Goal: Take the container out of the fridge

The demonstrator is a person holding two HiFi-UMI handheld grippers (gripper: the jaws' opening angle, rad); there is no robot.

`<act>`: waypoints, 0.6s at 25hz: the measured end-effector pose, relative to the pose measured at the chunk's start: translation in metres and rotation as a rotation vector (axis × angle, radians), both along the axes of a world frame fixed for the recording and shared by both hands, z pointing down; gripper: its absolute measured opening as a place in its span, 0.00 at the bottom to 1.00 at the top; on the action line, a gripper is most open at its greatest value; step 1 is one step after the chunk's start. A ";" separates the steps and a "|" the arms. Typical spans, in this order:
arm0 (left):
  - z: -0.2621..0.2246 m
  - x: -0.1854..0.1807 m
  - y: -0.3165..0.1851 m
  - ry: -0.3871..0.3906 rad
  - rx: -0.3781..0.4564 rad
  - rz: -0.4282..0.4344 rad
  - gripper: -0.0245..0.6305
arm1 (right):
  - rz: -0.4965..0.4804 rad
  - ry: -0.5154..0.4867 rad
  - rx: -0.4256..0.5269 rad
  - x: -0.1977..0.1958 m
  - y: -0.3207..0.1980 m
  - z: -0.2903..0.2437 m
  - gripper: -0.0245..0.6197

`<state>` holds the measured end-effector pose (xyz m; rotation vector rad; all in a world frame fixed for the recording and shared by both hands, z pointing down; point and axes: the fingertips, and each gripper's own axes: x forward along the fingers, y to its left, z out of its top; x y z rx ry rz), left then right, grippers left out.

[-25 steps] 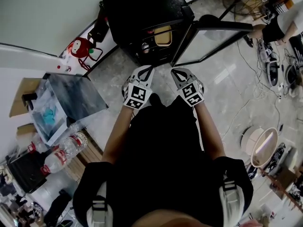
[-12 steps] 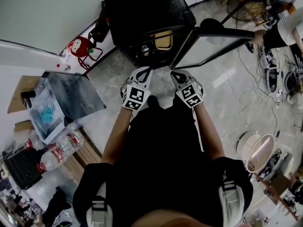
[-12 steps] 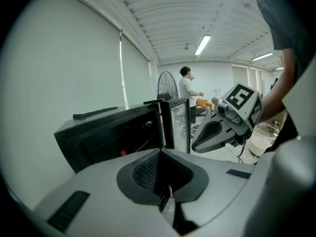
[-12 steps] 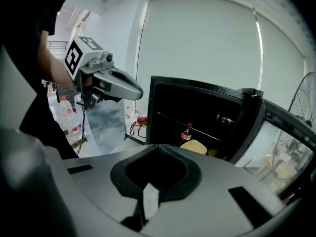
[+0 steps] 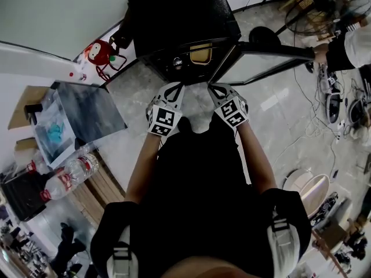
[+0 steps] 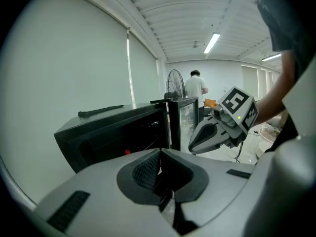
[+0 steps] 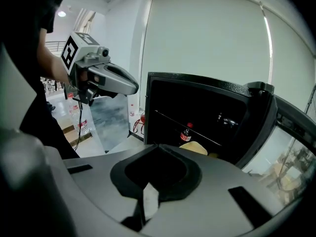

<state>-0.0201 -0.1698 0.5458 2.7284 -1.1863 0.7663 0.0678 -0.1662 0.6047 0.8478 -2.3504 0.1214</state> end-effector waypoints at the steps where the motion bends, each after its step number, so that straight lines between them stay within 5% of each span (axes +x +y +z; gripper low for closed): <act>1: 0.000 -0.002 0.000 0.002 -0.001 -0.010 0.07 | -0.008 0.008 -0.003 0.000 -0.003 0.002 0.04; 15: 0.013 -0.046 0.011 -0.019 -0.041 -0.116 0.07 | -0.107 0.154 -0.009 -0.014 -0.042 0.051 0.04</act>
